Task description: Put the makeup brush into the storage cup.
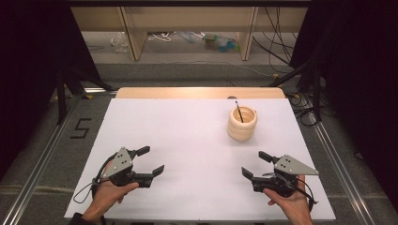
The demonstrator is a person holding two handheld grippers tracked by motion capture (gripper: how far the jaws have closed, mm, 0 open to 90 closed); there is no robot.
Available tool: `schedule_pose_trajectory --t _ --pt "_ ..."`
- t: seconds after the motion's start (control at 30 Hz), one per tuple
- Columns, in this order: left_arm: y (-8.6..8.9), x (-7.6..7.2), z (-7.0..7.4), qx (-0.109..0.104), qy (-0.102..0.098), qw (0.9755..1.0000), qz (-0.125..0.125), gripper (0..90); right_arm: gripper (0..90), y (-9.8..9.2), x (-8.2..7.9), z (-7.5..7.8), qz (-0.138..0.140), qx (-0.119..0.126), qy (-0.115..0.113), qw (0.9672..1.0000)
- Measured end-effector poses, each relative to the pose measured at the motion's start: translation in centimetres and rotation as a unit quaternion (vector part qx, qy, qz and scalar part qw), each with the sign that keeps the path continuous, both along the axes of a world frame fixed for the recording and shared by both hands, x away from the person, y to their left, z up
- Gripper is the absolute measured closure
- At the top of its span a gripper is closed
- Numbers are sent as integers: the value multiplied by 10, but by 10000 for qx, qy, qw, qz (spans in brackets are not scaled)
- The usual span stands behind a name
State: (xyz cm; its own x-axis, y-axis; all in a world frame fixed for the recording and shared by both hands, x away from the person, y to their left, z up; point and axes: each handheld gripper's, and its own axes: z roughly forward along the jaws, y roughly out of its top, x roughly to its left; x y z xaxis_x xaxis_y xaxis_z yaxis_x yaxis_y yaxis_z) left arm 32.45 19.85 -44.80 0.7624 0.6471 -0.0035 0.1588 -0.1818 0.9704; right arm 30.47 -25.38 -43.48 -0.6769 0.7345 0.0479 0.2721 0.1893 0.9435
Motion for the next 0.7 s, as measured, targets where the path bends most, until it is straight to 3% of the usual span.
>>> schedule_pose_trajectory --t 0.07,0.17,0.7 --pt "0 0 0 1 2 10000 -1 163 164 1 0 -1 -39 16 -30 10000" --pt "0 0 0 -4 5 10000 -9 163 164 1 -2 -1 17 -34 103 9999" --pt "0 0 0 -9 5 10000 -5 162 164 2 -2 1 51 22 -105 9999"
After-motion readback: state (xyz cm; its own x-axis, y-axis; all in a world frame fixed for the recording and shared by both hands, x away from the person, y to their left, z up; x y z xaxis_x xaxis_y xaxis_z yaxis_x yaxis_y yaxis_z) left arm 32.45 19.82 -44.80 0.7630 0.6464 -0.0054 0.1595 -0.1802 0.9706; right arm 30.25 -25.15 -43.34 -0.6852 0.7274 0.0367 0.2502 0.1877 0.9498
